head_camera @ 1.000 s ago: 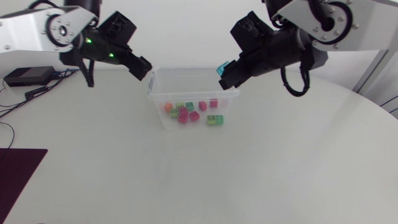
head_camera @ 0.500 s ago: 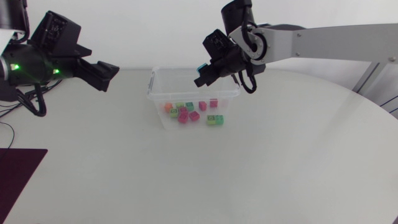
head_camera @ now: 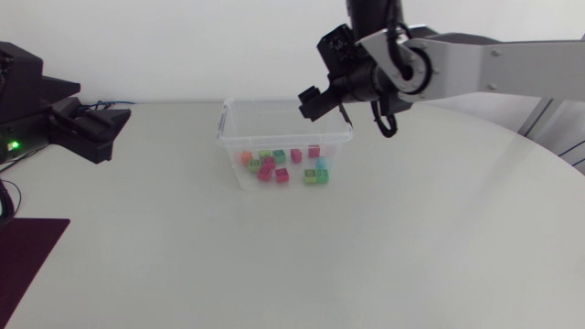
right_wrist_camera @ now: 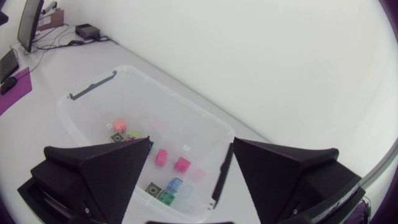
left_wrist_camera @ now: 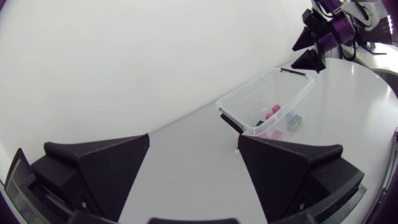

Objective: Pick up the duplo bricks and place them in the container

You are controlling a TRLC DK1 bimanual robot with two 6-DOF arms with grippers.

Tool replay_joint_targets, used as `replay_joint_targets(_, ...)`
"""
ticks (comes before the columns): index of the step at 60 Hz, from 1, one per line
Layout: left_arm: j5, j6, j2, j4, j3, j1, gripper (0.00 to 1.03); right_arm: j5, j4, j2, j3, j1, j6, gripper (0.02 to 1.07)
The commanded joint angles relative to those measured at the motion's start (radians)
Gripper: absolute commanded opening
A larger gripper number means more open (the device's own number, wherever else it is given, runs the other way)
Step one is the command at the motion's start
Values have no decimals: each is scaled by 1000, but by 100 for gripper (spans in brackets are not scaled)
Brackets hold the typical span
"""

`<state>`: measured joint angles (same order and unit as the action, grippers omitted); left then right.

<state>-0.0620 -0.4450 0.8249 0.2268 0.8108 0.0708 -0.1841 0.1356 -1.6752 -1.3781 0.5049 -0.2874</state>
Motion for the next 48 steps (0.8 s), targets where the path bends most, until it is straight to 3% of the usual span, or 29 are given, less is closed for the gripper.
replay_joint_targets(1,4,22,-59,-9,-38,-26,99,-34,-37,118,111,1,4,102)
replay_joint_targets(14,4,127,-217,-37,-122,-72,99,-75,-71,404,349,-43,-21,102)
replay_joint_targets(48,5,173,-538,-60,-328,-124,99,-106,-68,1146,850,-298,-67,102)
